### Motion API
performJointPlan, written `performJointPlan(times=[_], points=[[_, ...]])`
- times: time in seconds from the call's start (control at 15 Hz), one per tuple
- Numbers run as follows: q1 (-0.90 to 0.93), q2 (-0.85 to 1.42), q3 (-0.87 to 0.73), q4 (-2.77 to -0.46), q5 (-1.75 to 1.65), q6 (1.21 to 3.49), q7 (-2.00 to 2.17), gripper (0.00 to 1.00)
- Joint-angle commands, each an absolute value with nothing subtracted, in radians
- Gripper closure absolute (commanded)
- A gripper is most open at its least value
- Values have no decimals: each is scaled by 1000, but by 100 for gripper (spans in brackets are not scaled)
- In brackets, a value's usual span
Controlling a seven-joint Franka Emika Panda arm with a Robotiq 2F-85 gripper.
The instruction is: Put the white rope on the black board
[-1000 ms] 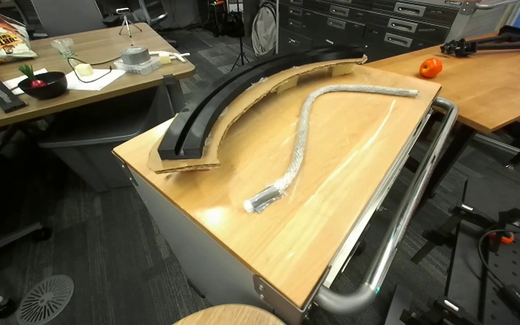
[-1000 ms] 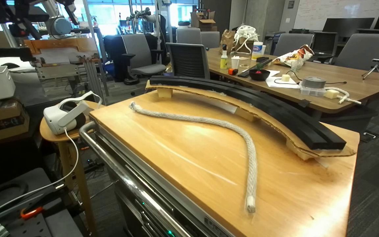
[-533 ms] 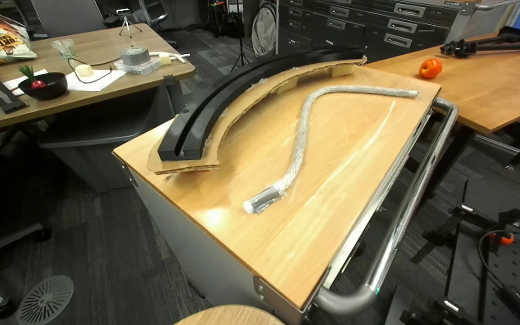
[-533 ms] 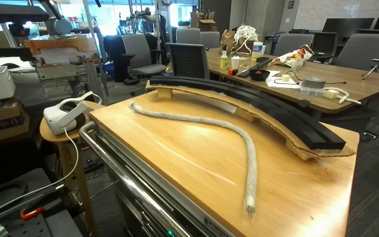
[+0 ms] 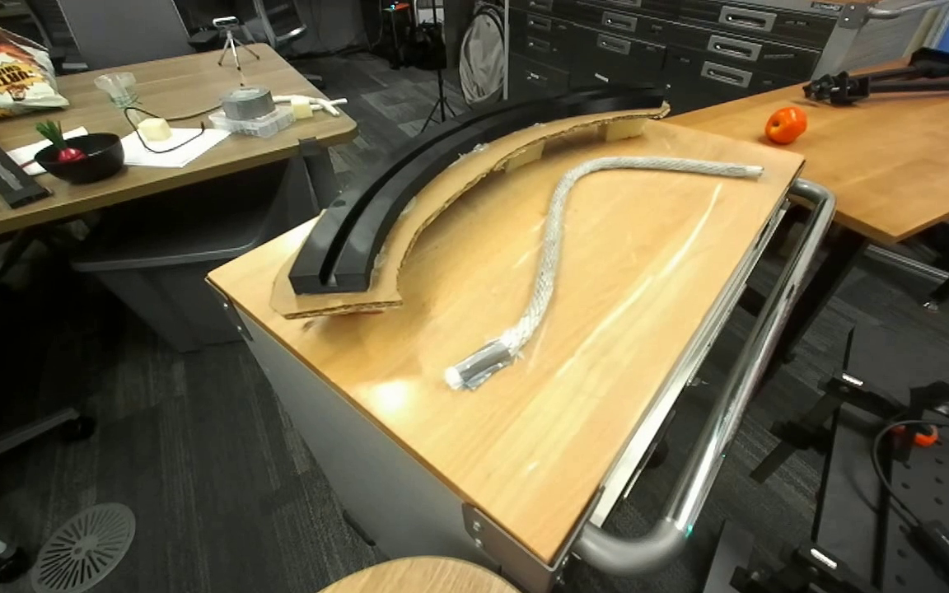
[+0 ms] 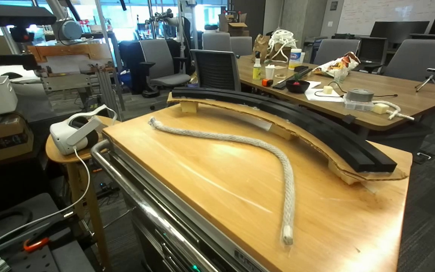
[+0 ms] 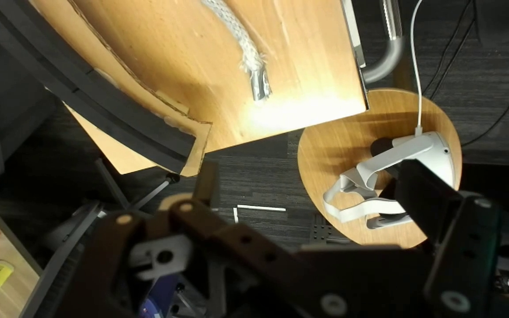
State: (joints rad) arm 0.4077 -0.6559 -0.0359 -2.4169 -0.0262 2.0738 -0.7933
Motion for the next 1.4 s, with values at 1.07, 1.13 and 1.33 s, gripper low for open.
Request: performJointPlan(times=[1.07,1.13,1.33], points=[[199,-411,-69,-2404,-55,1824,-1185,0],[201,-417,-62,-2405,-55,1823,-1184,0],[173,-382,-74,-2424,-61,1955,-1158,0]])
